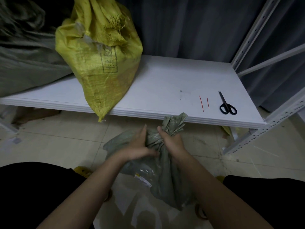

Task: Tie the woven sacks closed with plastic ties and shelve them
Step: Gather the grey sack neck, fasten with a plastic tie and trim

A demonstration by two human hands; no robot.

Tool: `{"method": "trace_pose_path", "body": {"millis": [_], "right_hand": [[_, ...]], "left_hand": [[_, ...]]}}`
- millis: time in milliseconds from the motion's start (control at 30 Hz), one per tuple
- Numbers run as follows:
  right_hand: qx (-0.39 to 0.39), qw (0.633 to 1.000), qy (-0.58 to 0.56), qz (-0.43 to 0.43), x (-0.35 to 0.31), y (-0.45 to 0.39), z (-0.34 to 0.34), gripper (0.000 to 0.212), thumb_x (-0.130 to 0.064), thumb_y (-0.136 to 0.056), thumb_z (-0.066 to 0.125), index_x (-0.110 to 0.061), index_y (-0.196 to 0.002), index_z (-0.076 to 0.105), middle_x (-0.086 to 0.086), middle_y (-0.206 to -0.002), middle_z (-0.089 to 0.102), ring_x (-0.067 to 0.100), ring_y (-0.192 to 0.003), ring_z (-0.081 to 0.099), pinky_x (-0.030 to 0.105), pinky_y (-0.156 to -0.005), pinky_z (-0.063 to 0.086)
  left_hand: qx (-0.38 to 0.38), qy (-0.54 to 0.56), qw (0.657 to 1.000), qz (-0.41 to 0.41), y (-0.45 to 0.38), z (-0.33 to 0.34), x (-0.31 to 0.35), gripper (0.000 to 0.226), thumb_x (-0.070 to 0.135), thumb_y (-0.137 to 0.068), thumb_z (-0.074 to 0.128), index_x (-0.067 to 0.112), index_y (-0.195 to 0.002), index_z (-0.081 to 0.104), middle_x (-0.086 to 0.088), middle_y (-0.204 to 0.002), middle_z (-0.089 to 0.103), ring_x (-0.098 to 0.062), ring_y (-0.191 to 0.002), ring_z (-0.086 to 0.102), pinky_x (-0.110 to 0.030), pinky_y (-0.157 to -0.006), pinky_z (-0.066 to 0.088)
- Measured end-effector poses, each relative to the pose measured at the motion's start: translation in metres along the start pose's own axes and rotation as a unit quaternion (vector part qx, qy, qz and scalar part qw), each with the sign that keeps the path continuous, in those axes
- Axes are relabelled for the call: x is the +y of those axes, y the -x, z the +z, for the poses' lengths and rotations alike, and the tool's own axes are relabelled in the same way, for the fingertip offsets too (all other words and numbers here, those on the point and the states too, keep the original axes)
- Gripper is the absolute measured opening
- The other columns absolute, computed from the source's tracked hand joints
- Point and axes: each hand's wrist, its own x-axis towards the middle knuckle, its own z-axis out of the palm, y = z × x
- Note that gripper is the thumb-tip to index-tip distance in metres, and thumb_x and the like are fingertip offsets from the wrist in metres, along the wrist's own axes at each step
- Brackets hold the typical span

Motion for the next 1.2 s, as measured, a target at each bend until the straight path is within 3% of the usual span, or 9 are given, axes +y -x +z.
{"method": "trace_pose_path", "body": {"millis": [167,267,367,500,633,767,933,1100,1200], "right_hand": [[-0.123,0.990,-0.029,0.064,0.005,0.015,0.000,0.046,-0.037,-0.067,0.080,-0.009,-0.103,0.069,0.009,-0.102,0.072,0.024,-0.097,0.069,0.044,-0.093,0.052],[-0.204,0.977,-0.014,0.060,0.003,0.021,-0.011,0.033,-0.016,-0.080,0.073,-0.008,-0.111,0.066,0.006,-0.109,0.070,0.019,-0.101,0.067,0.031,-0.090,0.052],[-0.219,0.969,0.106,-0.039,0.000,0.022,-0.021,0.049,-0.028,-0.068,0.081,-0.018,-0.114,0.065,-0.002,-0.112,0.068,0.008,-0.106,0.063,0.026,-0.093,0.050],[-0.135,0.939,0.265,-0.176,-0.002,0.018,-0.038,0.057,-0.047,-0.062,0.080,-0.027,-0.113,0.063,-0.003,-0.117,0.064,0.007,-0.111,0.057,0.025,-0.099,0.043],[-0.118,0.970,0.120,-0.173,-0.004,0.017,-0.050,0.040,0.006,-0.071,0.075,-0.015,-0.102,0.062,-0.005,-0.101,0.067,-0.009,-0.089,0.063,0.011,-0.081,0.048],[-0.057,0.983,0.056,-0.164,-0.002,0.006,-0.054,0.029,0.000,-0.073,0.077,-0.015,-0.095,0.067,-0.006,-0.096,0.070,0.002,-0.090,0.067,0.018,-0.083,0.051],[-0.035,0.998,-0.038,-0.033,-0.002,-0.011,-0.059,0.011,-0.016,-0.079,0.075,-0.015,-0.089,0.070,0.000,-0.090,0.073,0.012,-0.084,0.069,0.027,-0.076,0.054],[0.029,0.995,-0.008,-0.093,-0.017,-0.045,-0.066,0.031,-0.031,-0.091,0.058,-0.001,-0.100,0.059,0.002,-0.087,0.061,0.008,-0.076,0.057,0.008,-0.062,0.044],[0.098,0.976,0.107,-0.162,-0.020,-0.080,-0.071,0.020,-0.017,-0.095,0.054,0.002,-0.093,0.062,0.008,-0.087,0.059,0.010,-0.072,0.051,0.019,-0.066,0.038]], "left_hand": [[-0.005,0.061,0.997,0.053,-0.007,0.042,-0.018,0.134,0.066,-0.050,0.080,0.022,-0.150,0.002,0.003,-0.156,0.013,-0.013,-0.145,0.013,-0.037,-0.118,0.022],[0.037,0.140,0.984,0.104,-0.012,0.054,-0.017,0.092,0.038,-0.060,0.086,0.019,-0.138,0.039,0.006,-0.139,0.045,-0.009,-0.130,0.042,-0.032,-0.110,0.037],[0.096,0.148,0.975,0.138,-0.016,0.059,-0.010,0.049,0.007,-0.076,0.075,0.022,-0.118,0.054,0.007,-0.117,0.053,-0.020,-0.121,0.053,-0.021,-0.096,0.041],[0.111,0.110,0.976,0.151,-0.027,0.060,-0.004,0.034,0.043,-0.075,0.057,0.030,-0.105,0.065,0.006,-0.113,0.064,-0.017,-0.113,0.058,-0.028,-0.095,0.047],[0.125,-0.069,0.985,0.097,-0.039,0.061,0.009,0.050,0.050,-0.074,0.053,0.027,-0.117,0.060,-0.003,-0.126,0.057,-0.027,-0.123,0.045,-0.033,-0.102,0.035],[0.027,0.099,0.980,0.173,-0.047,0.060,0.012,0.043,0.022,-0.081,0.066,0.021,-0.123,0.057,0.002,-0.124,0.060,-0.016,-0.119,0.055,-0.029,-0.102,0.043],[0.002,0.115,0.982,0.147,-0.064,0.060,0.013,0.045,0.022,-0.082,0.063,0.023,-0.126,0.051,0.005,-0.123,0.058,-0.009,-0.115,0.056,-0.020,-0.096,0.042],[-0.045,0.126,0.984,0.114,-0.084,0.055,0.002,0.032,0.028,-0.088,0.064,0.022,-0.119,0.061,0.006,-0.120,0.063,-0.008,-0.112,0.058,-0.022,-0.098,0.044],[-0.050,0.132,0.987,0.072,-0.095,0.055,-0.007,0.041,0.038,-0.084,0.066,0.023,-0.121,0.061,0.005,-0.122,0.064,-0.008,-0.113,0.058,-0.029,-0.104,0.042]]}}
